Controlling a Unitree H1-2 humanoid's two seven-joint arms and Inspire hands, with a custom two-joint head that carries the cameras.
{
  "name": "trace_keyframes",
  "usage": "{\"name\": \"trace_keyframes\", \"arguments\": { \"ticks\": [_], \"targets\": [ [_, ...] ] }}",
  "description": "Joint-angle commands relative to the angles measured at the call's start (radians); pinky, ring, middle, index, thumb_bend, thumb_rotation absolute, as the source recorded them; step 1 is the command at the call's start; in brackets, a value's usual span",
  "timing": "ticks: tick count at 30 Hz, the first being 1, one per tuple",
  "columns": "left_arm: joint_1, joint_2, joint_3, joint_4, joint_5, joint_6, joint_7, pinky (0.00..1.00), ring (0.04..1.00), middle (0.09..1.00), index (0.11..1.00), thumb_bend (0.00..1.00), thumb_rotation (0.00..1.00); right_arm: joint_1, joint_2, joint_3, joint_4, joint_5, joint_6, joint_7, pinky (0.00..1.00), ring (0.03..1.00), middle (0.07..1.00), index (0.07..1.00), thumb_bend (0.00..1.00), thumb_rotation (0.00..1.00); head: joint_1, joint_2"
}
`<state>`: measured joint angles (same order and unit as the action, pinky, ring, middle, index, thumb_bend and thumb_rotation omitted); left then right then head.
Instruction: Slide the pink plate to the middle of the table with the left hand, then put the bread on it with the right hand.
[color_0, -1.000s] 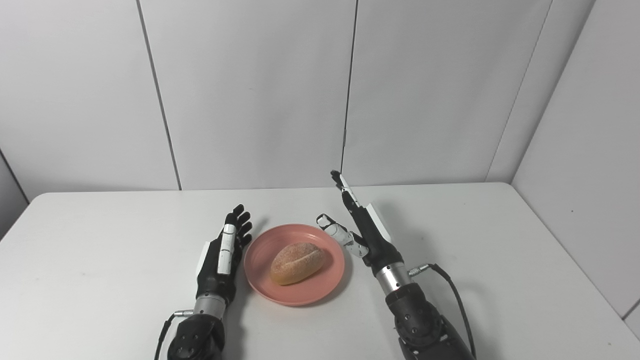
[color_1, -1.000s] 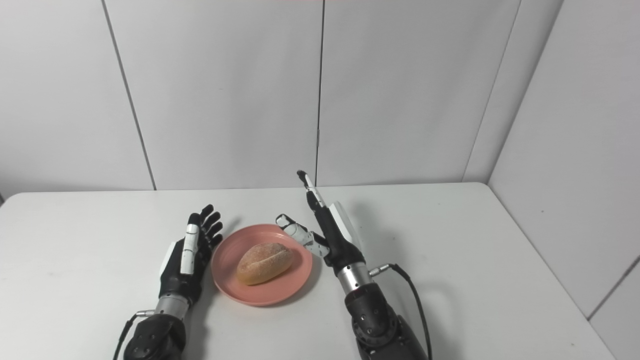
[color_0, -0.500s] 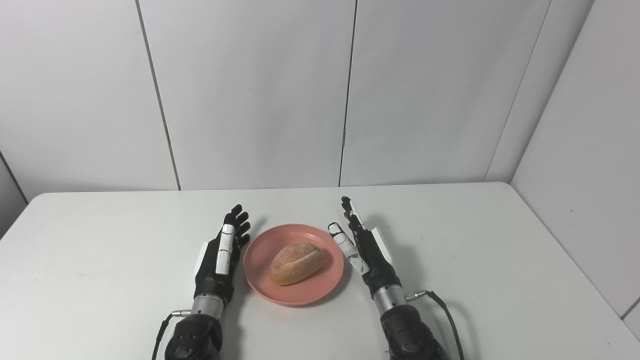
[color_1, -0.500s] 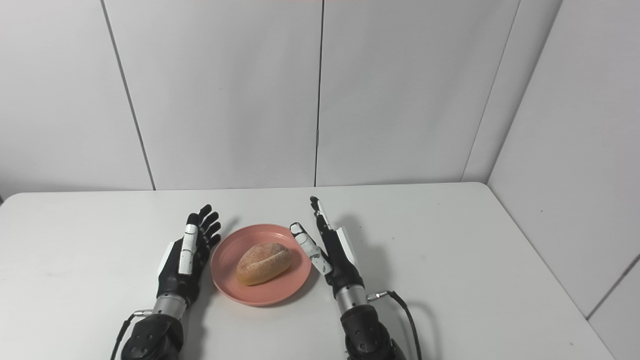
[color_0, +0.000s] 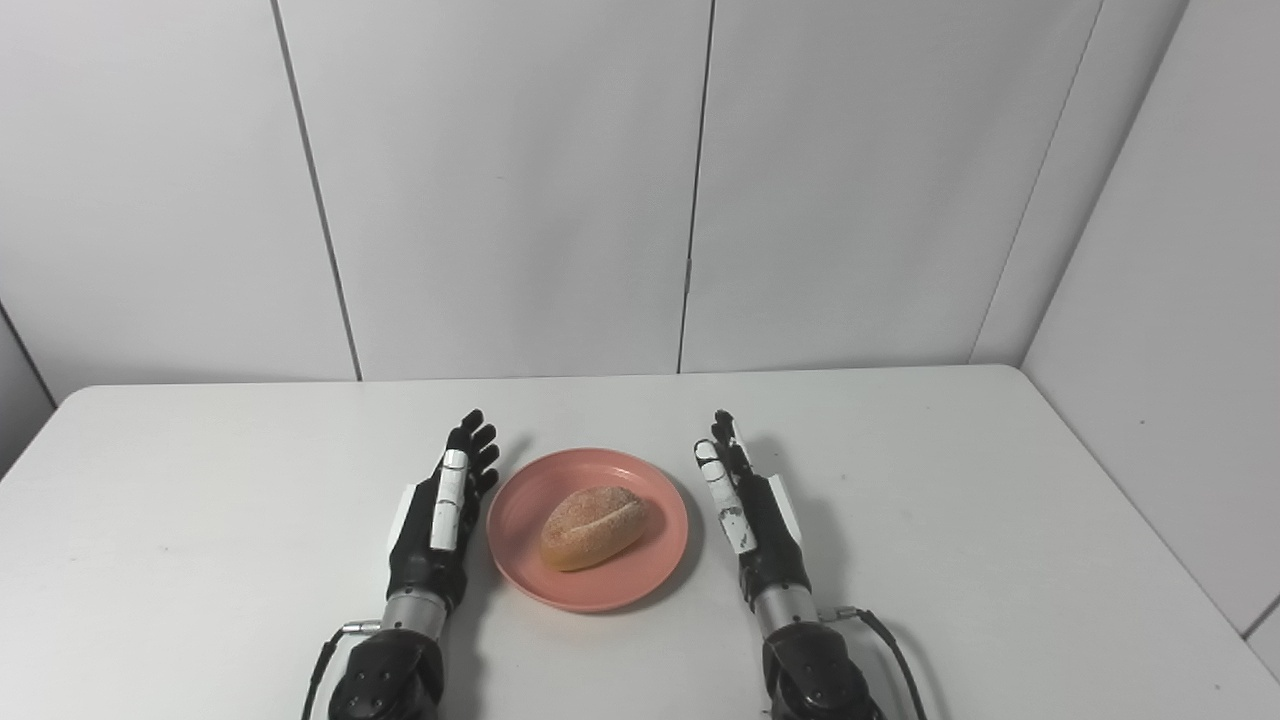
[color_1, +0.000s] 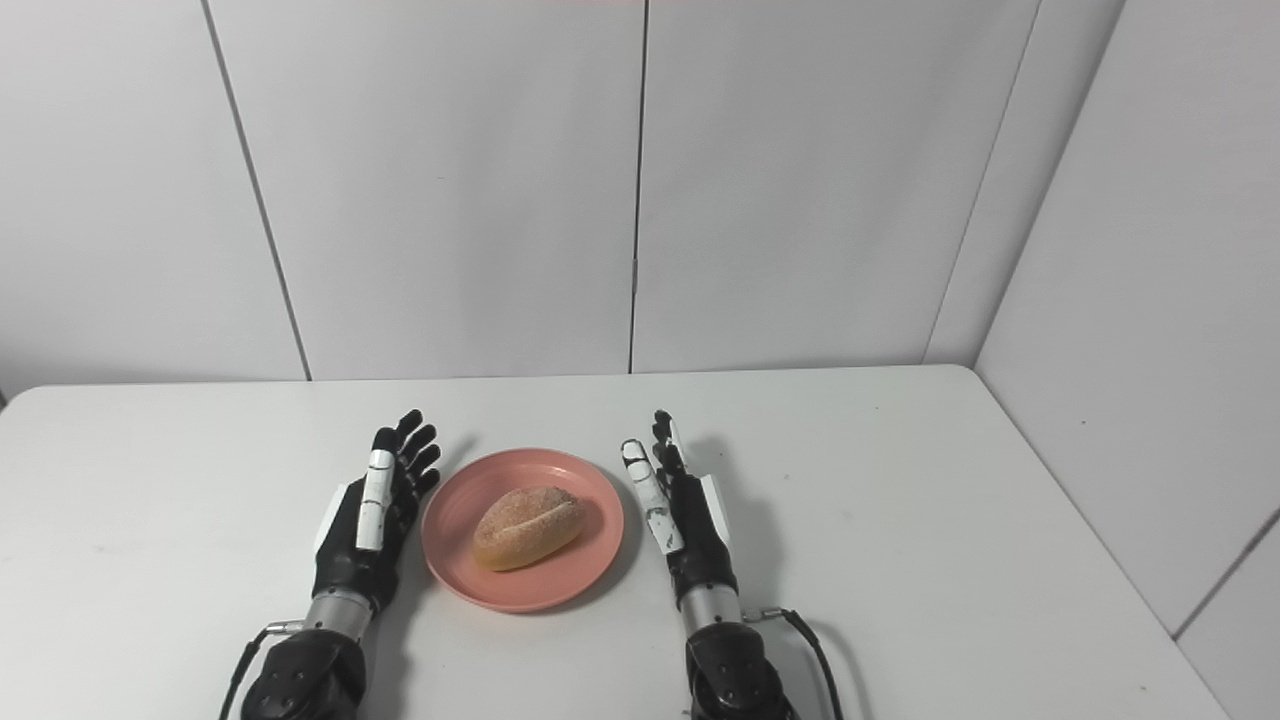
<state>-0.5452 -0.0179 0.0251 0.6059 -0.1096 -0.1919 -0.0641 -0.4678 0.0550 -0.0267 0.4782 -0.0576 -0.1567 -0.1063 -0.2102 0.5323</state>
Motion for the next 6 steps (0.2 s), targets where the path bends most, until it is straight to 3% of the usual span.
{"name": "trace_keyframes", "arguments": {
  "ticks": [1,6],
  "targets": [
    [-0.025,-0.007,-0.004,-0.022,-0.001,-0.026,-0.013,0.95,0.954,0.951,0.926,0.80,1.00,-0.045,0.006,-0.006,-0.012,0.017,-0.034,0.001,1.00,1.000,1.000,1.000,0.66,0.98,0.000,0.001],
    [-0.024,-0.008,-0.004,-0.027,-0.001,-0.026,-0.012,0.96,0.957,0.953,0.930,0.80,1.00,-0.055,0.013,-0.015,0.002,0.049,-0.056,-0.001,1.00,1.000,1.000,1.000,0.64,0.96,0.001,0.002]
  ]
}}
